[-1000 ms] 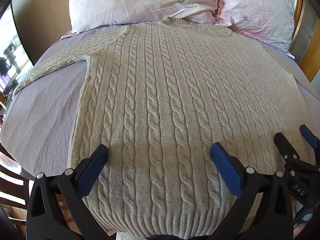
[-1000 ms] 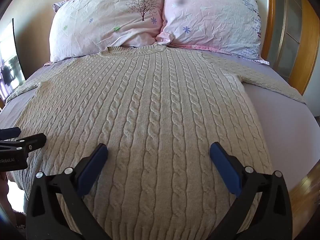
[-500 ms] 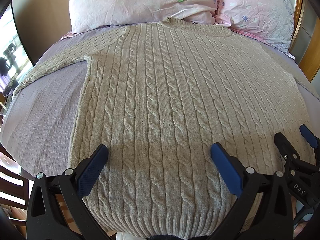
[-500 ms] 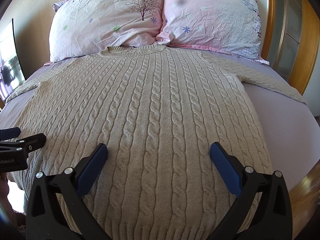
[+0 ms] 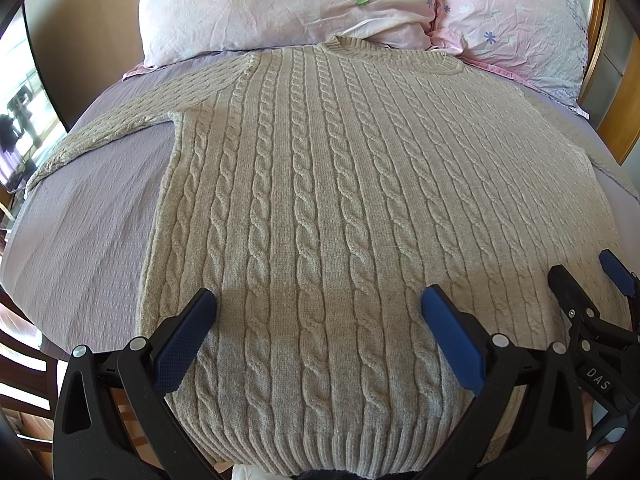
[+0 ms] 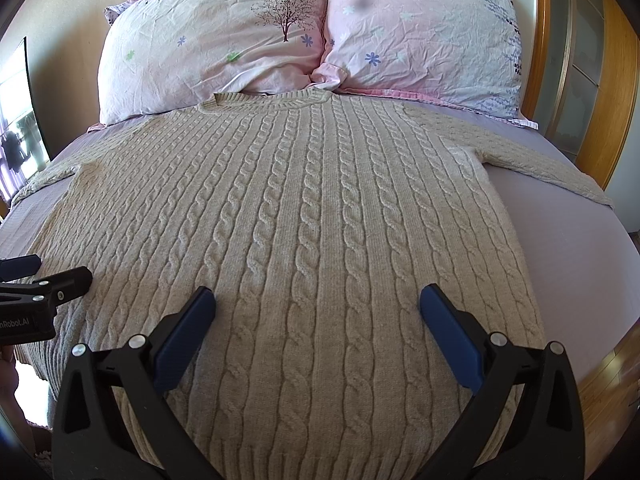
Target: Fold small clothes
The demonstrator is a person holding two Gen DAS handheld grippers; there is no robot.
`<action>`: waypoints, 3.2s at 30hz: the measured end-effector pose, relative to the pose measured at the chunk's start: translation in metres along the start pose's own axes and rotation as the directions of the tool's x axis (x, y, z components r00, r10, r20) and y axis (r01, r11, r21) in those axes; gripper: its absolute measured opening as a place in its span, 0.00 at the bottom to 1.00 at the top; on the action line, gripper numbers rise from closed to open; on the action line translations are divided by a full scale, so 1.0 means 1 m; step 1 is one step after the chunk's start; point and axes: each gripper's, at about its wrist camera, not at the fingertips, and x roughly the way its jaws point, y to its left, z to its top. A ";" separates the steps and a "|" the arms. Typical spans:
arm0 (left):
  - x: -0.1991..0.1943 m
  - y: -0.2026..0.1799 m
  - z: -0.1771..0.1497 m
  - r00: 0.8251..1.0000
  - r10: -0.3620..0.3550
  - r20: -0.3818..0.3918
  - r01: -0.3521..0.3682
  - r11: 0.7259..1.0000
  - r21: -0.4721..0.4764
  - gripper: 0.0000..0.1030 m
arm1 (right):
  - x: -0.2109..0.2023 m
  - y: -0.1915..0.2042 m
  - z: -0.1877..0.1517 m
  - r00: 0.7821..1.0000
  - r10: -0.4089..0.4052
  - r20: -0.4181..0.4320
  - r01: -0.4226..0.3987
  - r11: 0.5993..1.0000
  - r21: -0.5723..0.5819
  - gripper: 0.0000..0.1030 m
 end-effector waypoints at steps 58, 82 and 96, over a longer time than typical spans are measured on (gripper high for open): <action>-0.017 -0.001 0.017 0.989 -0.032 0.148 0.018 0.995 0.098 0.99 | -0.023 -0.274 0.073 0.980 -0.040 0.195 -0.091 0.784 0.614 0.92; -0.001 0.237 0.073 0.908 0.123 0.400 0.085 0.882 -0.464 0.99 | 0.040 -0.304 0.175 0.961 -0.116 0.250 -0.063 0.791 0.608 0.06; 0.032 0.343 0.080 0.934 0.102 0.342 0.216 0.601 -0.770 0.86 | 0.080 0.055 0.180 0.797 0.604 0.020 -0.604 0.797 -0.025 0.67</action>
